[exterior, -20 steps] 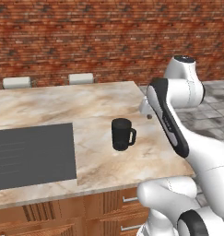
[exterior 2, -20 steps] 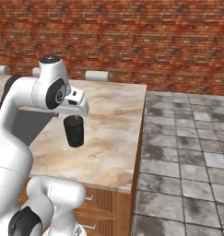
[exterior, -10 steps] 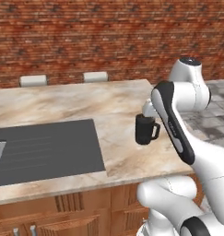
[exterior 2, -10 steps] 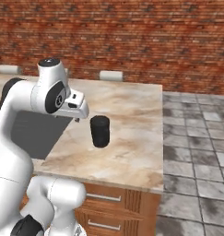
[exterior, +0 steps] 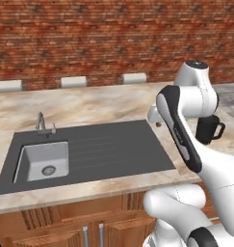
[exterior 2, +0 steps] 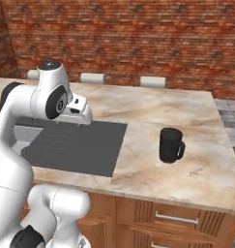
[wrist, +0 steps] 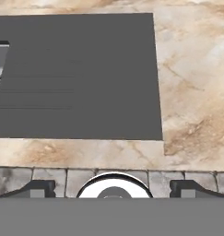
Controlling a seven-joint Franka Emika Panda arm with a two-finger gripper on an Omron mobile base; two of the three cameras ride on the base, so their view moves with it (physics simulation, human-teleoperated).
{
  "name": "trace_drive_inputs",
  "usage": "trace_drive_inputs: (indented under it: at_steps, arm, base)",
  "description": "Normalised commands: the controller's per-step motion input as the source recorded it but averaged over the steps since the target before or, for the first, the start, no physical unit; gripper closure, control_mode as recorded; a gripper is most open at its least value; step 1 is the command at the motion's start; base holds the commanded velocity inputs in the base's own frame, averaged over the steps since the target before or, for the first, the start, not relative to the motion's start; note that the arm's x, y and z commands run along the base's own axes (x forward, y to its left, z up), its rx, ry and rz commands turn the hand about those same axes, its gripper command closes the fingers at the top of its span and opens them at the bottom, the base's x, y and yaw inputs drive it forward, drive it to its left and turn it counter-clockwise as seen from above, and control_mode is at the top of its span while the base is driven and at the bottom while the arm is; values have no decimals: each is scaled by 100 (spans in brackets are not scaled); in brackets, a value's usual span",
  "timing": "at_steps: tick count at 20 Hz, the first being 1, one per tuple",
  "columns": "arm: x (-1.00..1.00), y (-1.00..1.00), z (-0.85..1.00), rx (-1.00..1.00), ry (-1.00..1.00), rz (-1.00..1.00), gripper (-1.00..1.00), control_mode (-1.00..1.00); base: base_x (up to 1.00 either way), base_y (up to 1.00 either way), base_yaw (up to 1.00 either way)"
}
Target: Turn on the sink faucet and place the jug under the water for a few seconds to fill it up.
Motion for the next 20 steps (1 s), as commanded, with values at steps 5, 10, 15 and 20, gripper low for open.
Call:
trace_drive_inputs:
  at_steps: [5, 10, 15, 20]
  arm:
    - [0, 0, 0, 0, 0, 0, -100, 100]
    - [0, 0, 0, 0, 0, 0, -100, 100]
    - [0, 0, 0, 0, 0, 0, -100, 100]
    - [0, 0, 0, 0, 0, 0, -100, 100]
  base:
    - [17, 57, 0]
    - [40, 43, 0]
    - [54, 4, 0]
    - [5, -22, 0]
